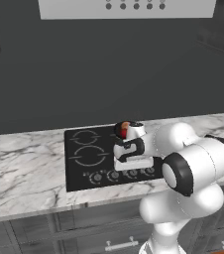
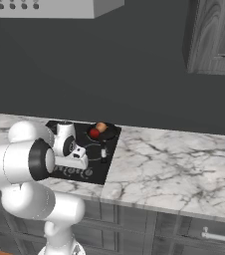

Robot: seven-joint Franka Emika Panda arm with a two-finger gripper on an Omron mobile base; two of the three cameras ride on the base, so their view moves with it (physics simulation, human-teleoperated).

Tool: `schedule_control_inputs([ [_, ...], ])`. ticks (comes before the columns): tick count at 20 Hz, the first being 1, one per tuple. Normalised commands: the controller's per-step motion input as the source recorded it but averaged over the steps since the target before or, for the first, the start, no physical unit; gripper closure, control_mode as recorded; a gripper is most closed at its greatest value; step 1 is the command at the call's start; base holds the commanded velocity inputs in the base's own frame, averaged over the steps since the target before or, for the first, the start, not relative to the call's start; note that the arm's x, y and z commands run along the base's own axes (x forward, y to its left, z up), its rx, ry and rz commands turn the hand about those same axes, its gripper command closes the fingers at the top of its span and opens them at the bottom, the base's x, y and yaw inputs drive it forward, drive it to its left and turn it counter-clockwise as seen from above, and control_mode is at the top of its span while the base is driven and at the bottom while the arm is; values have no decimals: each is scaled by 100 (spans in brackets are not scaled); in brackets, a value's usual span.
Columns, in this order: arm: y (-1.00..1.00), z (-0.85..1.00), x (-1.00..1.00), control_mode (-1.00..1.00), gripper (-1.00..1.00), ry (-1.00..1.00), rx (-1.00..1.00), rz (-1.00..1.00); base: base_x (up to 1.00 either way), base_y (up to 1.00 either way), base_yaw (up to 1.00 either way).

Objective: Place the pan on the rear right burner on the stove. Then place the tomato and the onion in the pan and turn on the rear right burner.

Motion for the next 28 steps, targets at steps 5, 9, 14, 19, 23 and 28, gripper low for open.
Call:
schedule_control_inputs([
  [5, 0, -5, 2, -100, -100, 0, 0, 0, 0, 0, 0],
  [9, 0, -4, 14, -100, -100, 0, 0, 0, 0, 0, 0],
  [14, 0, -8, 13, -100, -100, 0, 0, 0, 0, 0, 0],
  [19, 0, -15, 0, -100, 100, 0, 0, 0, 0, 0, 0],
  [23, 0, -5, 0, -100, 100, 0, 0, 0, 0, 0, 0],
  [28, 0, -3, 0, -100, 100, 0, 0, 0, 0, 0, 0],
])
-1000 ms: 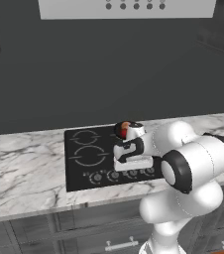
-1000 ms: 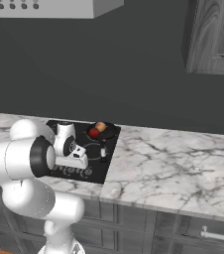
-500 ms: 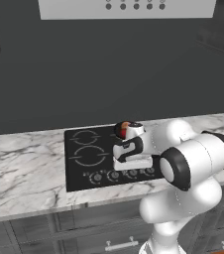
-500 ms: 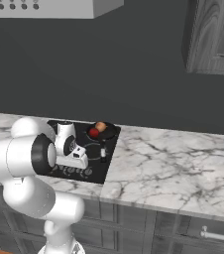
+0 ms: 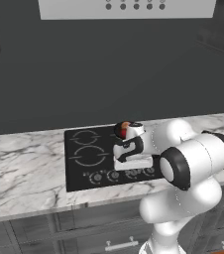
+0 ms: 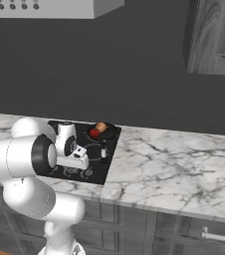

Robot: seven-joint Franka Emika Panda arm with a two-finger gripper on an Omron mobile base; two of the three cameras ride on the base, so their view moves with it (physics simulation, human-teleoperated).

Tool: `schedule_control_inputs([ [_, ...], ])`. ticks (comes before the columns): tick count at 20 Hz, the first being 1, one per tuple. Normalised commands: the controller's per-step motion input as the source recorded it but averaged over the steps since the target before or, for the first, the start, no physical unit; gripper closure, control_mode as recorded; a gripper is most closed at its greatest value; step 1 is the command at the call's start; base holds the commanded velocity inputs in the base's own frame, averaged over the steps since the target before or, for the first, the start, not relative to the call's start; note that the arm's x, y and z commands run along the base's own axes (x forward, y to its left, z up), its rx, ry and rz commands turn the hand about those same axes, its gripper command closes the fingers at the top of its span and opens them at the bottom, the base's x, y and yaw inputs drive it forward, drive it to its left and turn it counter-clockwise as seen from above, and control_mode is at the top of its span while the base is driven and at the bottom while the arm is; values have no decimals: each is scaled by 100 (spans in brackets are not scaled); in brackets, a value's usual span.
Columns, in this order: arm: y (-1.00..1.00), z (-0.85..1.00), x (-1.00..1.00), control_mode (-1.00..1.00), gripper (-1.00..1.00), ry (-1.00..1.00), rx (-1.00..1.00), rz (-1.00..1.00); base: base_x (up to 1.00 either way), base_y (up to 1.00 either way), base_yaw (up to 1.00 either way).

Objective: Place the pan on the rear right burner on the stove. Then place the tomato and the onion in the pan and turn on the rear right burner.

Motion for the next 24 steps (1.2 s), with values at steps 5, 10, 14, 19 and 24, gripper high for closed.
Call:
schedule_control_inputs([
  [5, 0, -2, 0, -100, 100, 0, 0, 5, 0, 0, 0],
  [10, 0, -2, 2, -100, 100, 0, 1, 25, 0, 0, 0],
  [14, 0, -9, 19, -100, 100, 2, 7, 36, 0, 0, 0],
  [19, 0, -11, 26, -100, 100, 6, 15, 42, 0, 0, 0],
  [24, 0, -15, 24, -100, 100, 6, 15, 46, 0, 0, 0],
])
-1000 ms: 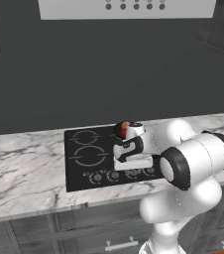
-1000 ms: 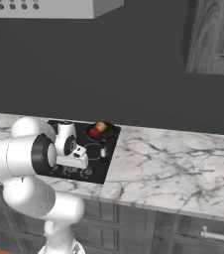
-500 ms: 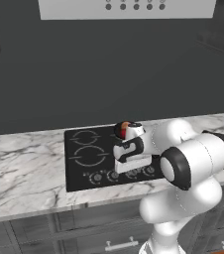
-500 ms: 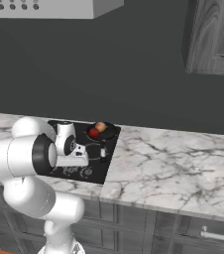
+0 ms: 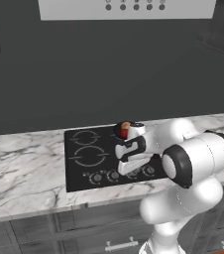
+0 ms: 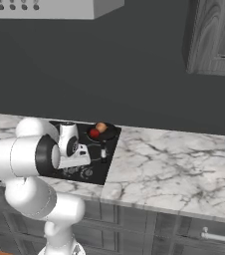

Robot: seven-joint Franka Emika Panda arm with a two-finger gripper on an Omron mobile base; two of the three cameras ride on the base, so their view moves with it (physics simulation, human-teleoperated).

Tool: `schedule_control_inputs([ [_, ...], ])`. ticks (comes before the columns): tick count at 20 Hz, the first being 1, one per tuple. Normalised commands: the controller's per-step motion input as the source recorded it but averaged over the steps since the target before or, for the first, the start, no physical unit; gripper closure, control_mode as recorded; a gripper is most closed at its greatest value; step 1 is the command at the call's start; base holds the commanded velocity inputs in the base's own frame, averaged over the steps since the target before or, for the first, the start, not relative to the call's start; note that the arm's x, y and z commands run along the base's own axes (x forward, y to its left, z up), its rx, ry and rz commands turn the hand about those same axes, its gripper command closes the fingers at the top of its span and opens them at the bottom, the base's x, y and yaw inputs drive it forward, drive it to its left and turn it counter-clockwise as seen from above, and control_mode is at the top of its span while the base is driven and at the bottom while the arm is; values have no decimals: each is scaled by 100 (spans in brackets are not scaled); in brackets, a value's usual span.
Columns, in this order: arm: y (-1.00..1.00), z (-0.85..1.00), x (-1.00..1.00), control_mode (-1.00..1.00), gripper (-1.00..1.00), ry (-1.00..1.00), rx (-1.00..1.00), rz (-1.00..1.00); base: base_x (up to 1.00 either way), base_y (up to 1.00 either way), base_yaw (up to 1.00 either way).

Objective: Place the pan on the rear right burner on the stove. Then place the tomato and the onion in the pan and turn on the rear right burner.

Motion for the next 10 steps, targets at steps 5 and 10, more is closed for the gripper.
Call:
schedule_control_inputs([
  [5, 0, -19, 10, -100, 100, 3, 14, 52, 0, 0, 0],
  [10, 0, -22, 9, -100, 100, 3, 10, 60, 0, 0, 0],
])
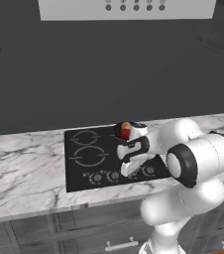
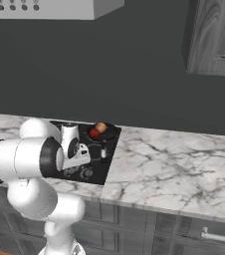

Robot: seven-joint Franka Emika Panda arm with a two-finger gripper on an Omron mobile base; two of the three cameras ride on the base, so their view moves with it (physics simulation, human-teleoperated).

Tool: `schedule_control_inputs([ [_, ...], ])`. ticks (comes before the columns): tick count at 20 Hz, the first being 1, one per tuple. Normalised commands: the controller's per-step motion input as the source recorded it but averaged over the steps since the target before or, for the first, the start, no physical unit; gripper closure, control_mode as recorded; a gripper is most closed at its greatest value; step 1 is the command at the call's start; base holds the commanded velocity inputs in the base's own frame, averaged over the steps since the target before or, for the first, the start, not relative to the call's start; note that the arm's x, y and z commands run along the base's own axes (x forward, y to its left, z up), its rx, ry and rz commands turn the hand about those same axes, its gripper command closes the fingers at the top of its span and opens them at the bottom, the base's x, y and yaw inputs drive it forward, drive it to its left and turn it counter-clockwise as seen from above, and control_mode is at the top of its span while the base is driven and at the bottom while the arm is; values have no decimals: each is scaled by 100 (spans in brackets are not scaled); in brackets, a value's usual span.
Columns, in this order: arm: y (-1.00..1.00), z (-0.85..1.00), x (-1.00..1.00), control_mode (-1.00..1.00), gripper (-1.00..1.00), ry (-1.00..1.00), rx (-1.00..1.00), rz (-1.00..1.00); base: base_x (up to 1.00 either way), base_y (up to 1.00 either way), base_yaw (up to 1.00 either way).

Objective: Place the pan on the rear right burner on the stove. Then place the tomato and the onion in the pan and turn on the rear right burner.

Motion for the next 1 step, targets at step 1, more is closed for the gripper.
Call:
schedule_control_inputs([
  [1, 0, -18, 19, -100, 100, 7, 8, 65, 0, 0, 0],
])
